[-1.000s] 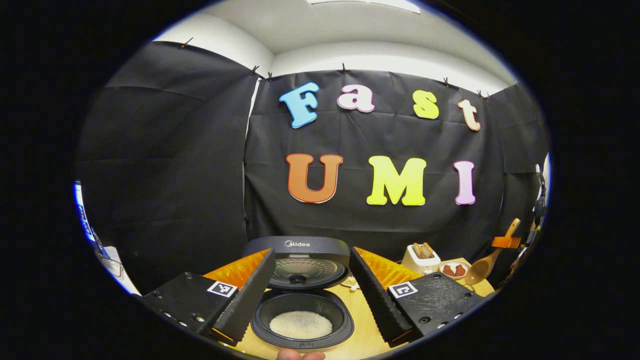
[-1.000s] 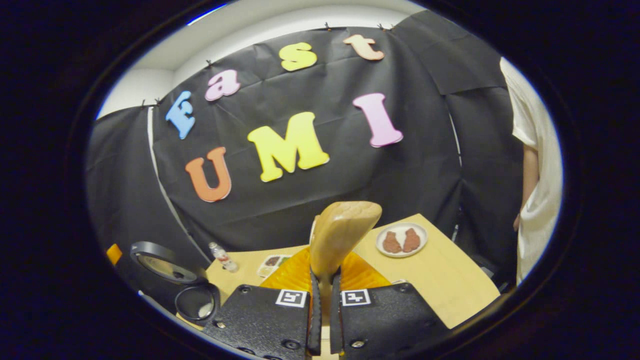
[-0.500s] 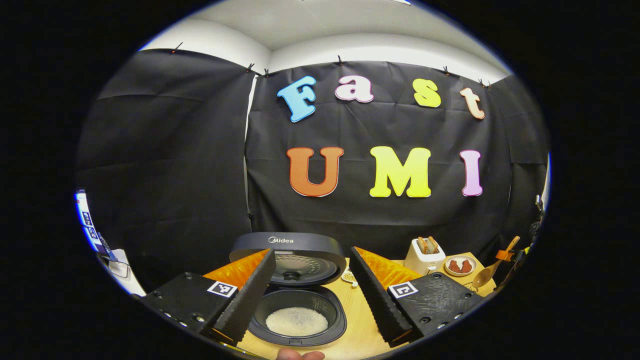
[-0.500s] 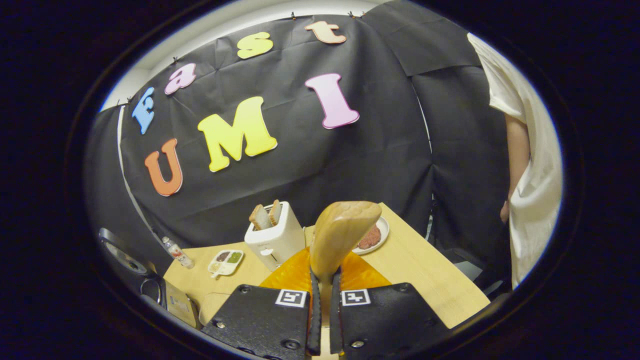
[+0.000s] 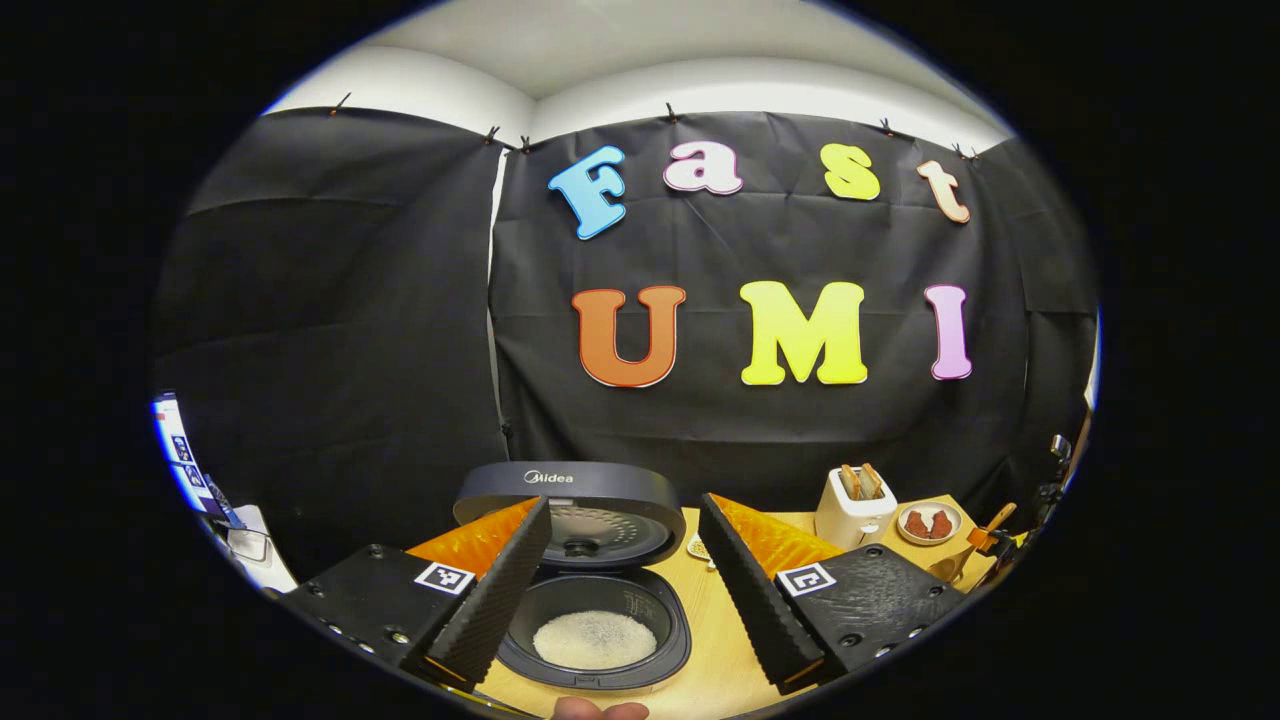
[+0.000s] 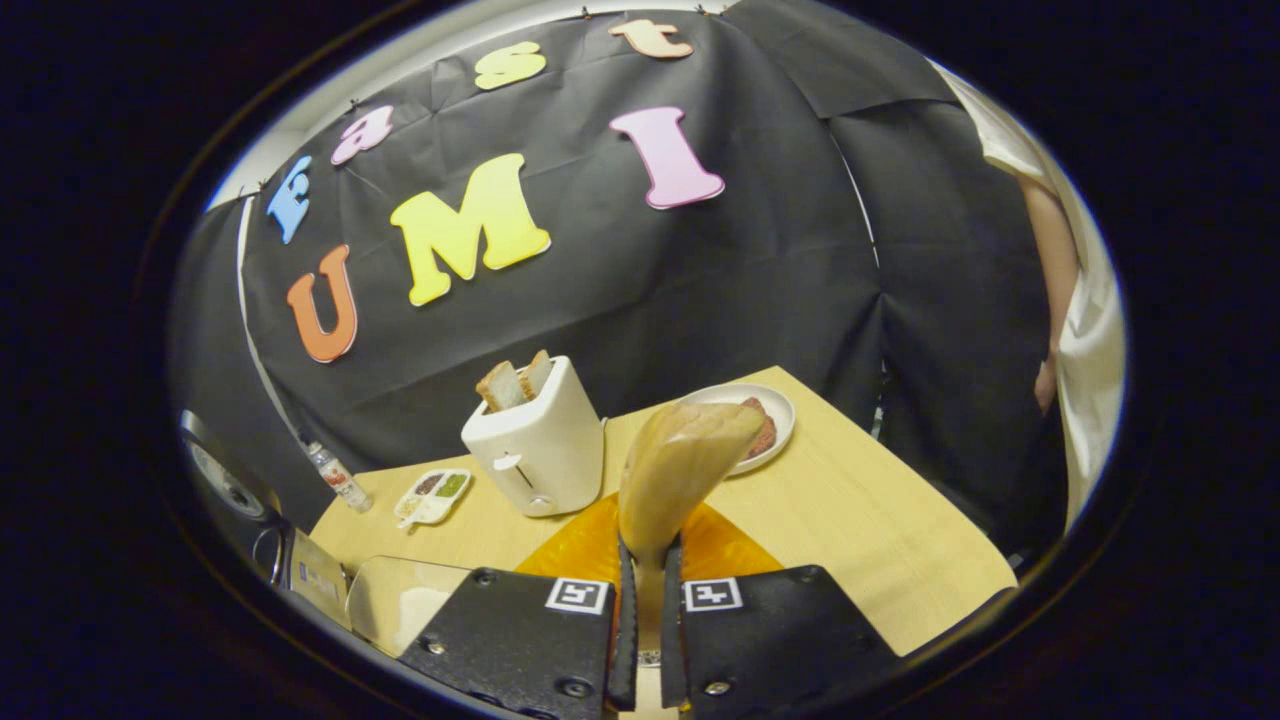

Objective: Close the left gripper, press the button to open the rice cooker; take a wooden spoon from the chopstick holder with the right hand, scoop a spoonful of rice and pour it into the rice cooker, then put the wooden spoon back into the chopstick holder.

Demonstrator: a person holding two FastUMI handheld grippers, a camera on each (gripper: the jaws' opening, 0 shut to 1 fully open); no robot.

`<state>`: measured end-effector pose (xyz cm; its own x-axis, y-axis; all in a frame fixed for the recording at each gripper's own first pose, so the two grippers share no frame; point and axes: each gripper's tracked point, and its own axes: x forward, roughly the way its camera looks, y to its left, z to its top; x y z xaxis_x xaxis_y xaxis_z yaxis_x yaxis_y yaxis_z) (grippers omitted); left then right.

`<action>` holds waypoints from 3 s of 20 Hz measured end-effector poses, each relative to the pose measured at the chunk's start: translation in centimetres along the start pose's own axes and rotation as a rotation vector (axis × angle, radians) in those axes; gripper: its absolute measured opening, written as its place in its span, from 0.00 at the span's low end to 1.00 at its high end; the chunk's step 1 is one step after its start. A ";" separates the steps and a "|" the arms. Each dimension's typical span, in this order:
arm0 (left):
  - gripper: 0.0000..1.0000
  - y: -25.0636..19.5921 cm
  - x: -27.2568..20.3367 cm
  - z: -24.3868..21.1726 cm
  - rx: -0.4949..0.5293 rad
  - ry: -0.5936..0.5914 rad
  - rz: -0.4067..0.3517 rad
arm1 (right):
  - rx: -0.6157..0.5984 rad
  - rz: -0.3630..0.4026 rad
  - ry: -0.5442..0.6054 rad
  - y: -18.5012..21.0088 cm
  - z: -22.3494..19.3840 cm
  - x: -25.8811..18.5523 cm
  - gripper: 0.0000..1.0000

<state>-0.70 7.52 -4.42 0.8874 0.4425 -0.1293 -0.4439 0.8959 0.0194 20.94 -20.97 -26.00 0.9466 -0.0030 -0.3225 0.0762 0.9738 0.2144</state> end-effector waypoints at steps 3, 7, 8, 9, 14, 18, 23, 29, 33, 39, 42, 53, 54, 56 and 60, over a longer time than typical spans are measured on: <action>0.94 0.0 0.0 0.2 0.000 -0.004 0.003 | 0.019 0.005 0.002 0.0 -0.5 0.4 0.18; 0.95 -0.6 0.5 0.2 0.003 -0.013 -0.006 | 0.024 0.006 -0.004 -0.2 -0.3 0.3 0.26; 0.95 -0.6 0.5 0.5 0.001 -0.022 -0.008 | 0.007 -0.002 -0.020 -0.5 0.2 0.3 0.32; 0.95 -0.7 0.6 0.8 -0.002 -0.028 -0.012 | -0.009 -0.006 -0.033 -0.5 1.0 -0.2 0.35; 0.94 -0.6 1.1 2.3 -0.013 -0.076 -0.013 | -0.078 -0.040 -0.099 -0.6 4.7 -2.6 0.82; 0.94 -0.4 1.6 2.9 -0.015 -0.092 -0.008 | -0.131 -0.052 -0.153 0.0 8.1 -4.9 0.94; 0.95 1.6 3.4 4.5 -0.003 -0.080 0.030 | -0.147 -0.023 -0.167 3.5 10.3 -9.3 0.97; 1.00 3.5 8.0 4.1 -0.060 0.031 0.045 | -0.180 0.046 -0.189 8.6 11.1 -14.7 0.97; 0.95 5.1 10.7 1.5 -0.054 0.147 0.050 | -0.190 0.056 -0.199 9.3 11.3 -17.3 0.96; 0.96 5.5 11.0 -1.0 -0.023 0.243 0.046 | -0.195 0.050 -0.191 9.5 10.8 -19.5 1.00; 0.98 5.4 10.3 -1.8 -0.031 0.281 0.040 | -0.205 0.086 -0.177 10.5 10.1 -20.1 0.97; 0.99 3.5 1.2 -11.5 -0.068 0.449 0.013 | -0.223 0.248 -0.132 16.0 7.0 -21.1 1.00; 0.98 3.5 0.6 -12.6 -0.063 0.461 0.007 | -0.225 0.249 -0.129 16.3 6.7 -21.4 1.00; 0.98 3.3 0.0 -15.0 -0.064 0.491 -0.003 | -0.231 0.247 -0.119 16.6 6.0 -22.3 1.00; 0.97 3.1 -0.3 -18.3 -0.071 0.509 -0.016 | -0.254 0.217 -0.100 15.8 4.6 -23.4 0.96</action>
<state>-4.62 9.46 -22.51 0.7286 0.3374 -0.5960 -0.4542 0.8894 -0.0518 1.47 -6.52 -10.78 0.9591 0.2005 -0.2000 -0.1989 0.9796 0.0279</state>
